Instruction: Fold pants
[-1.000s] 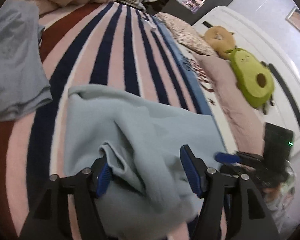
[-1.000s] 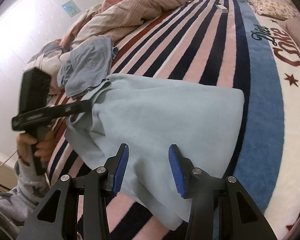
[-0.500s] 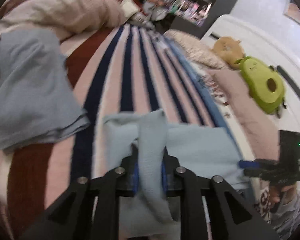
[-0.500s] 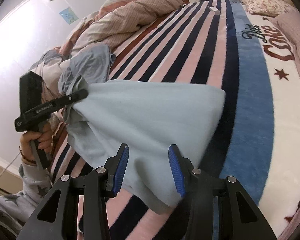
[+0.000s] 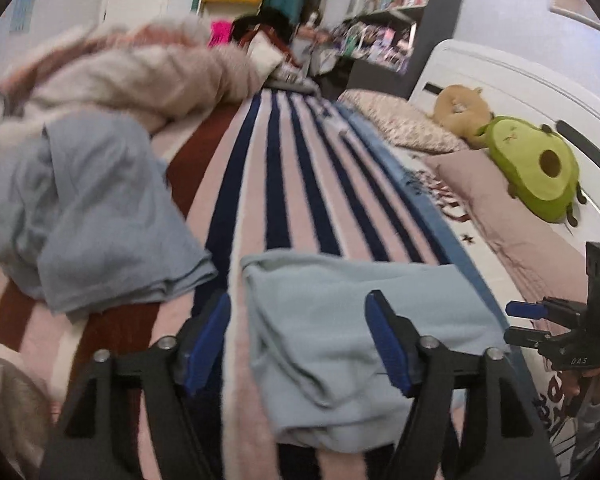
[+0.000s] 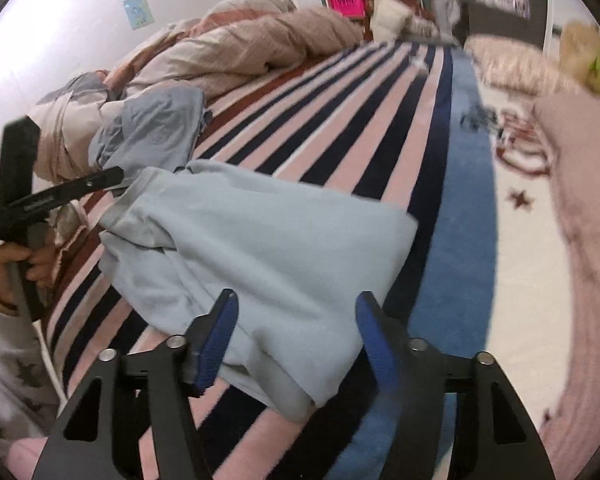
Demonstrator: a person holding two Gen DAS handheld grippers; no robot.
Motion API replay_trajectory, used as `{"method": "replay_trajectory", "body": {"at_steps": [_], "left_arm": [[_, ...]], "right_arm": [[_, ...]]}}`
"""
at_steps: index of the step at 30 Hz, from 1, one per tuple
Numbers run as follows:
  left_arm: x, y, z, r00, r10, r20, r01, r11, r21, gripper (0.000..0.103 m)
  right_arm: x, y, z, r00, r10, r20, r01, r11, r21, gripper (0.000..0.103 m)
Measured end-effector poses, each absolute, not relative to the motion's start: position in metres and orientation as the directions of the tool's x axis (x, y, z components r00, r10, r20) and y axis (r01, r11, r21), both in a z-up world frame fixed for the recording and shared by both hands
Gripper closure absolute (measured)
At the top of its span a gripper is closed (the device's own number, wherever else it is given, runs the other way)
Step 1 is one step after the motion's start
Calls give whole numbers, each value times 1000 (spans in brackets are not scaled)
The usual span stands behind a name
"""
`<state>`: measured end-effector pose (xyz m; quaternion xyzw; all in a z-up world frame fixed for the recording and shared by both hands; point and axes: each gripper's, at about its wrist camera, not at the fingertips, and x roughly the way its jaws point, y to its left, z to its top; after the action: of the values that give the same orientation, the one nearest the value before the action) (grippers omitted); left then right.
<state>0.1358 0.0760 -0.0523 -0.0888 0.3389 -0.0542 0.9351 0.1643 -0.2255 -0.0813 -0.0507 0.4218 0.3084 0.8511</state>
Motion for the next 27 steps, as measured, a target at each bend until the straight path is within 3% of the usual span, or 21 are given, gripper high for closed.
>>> {"method": "replay_trajectory", "body": {"at_steps": [3,6,7,8,10,19,25,26,27], "left_arm": [[117,54,-33,805,-139,-577,62,986,-152,31],[96,30,-14,847,-111,-520,75,993,-90,23],[90,24,-9,857,-108,-505,83,994,-72,18],[85,19,-5,862,-106,-496,91,994,-53,17],[82,18,-3,859,-81,-505,70,997,-40,15],[127,63,-71,747,-86,-659,-40,984,-173,15],[157,83,-126,665,-211,-717,-48,945,-323,15],[160,84,-133,651,-252,-716,-36,932,-361,17],[163,83,-140,639,-289,-713,-26,918,-396,28]], "right_arm": [[146,-228,-67,493,490,-719,-584,799,144,36],[123,-228,-49,550,483,-681,-592,801,90,35],[117,-227,-44,565,484,-668,-594,801,79,31],[110,-228,-38,574,496,-651,-599,797,79,19],[105,-231,-32,576,509,-640,-583,804,115,10],[142,-245,-82,505,467,-726,-483,850,211,10],[184,-244,-132,396,507,-766,-430,839,333,11],[188,-243,-136,380,527,-760,-430,828,358,14],[191,-241,-140,371,540,-756,-432,821,374,21]]}}
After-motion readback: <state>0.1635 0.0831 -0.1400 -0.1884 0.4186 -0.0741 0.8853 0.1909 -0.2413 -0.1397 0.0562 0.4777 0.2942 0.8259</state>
